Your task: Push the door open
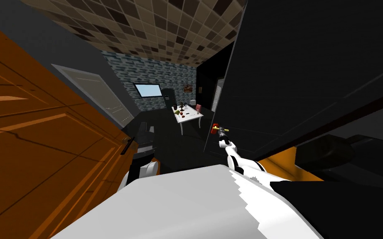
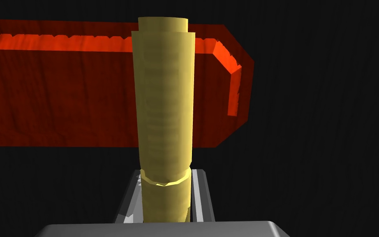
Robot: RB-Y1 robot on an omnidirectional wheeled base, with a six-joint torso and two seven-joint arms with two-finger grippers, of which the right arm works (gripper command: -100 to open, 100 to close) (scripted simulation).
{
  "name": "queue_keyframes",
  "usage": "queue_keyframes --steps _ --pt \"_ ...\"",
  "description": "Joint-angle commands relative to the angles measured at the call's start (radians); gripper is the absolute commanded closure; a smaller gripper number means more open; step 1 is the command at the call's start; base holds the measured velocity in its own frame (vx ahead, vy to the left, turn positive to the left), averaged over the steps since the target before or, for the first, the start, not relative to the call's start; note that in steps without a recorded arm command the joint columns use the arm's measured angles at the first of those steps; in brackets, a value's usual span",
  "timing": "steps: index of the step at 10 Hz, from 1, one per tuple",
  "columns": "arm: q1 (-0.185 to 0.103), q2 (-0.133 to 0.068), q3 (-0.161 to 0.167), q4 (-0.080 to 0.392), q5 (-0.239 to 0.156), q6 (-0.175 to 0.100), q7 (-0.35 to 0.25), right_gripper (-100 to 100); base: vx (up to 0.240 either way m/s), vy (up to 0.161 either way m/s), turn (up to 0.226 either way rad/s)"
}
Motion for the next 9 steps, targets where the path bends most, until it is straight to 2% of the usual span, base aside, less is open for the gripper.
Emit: queue_keyframes --steps 1,2,7,9 --pt "0.017 -0.002 -0.002 -0.030 -0.001 0.017 -0.003 100 0.040 0.003 -0.001" --pt "0.022 -0.008 -0.024 -0.028 -0.007 0.017 0.005 100 0.117 0.026 -0.068" --pt "0.033 -0.022 -0.073 -0.023 -0.020 0.017 0.023 100 0.190 0.051 -0.063" --pt "0.033 -0.022 -0.073 -0.023 -0.020 0.017 0.023 100 0.097 0.015 -0.022"
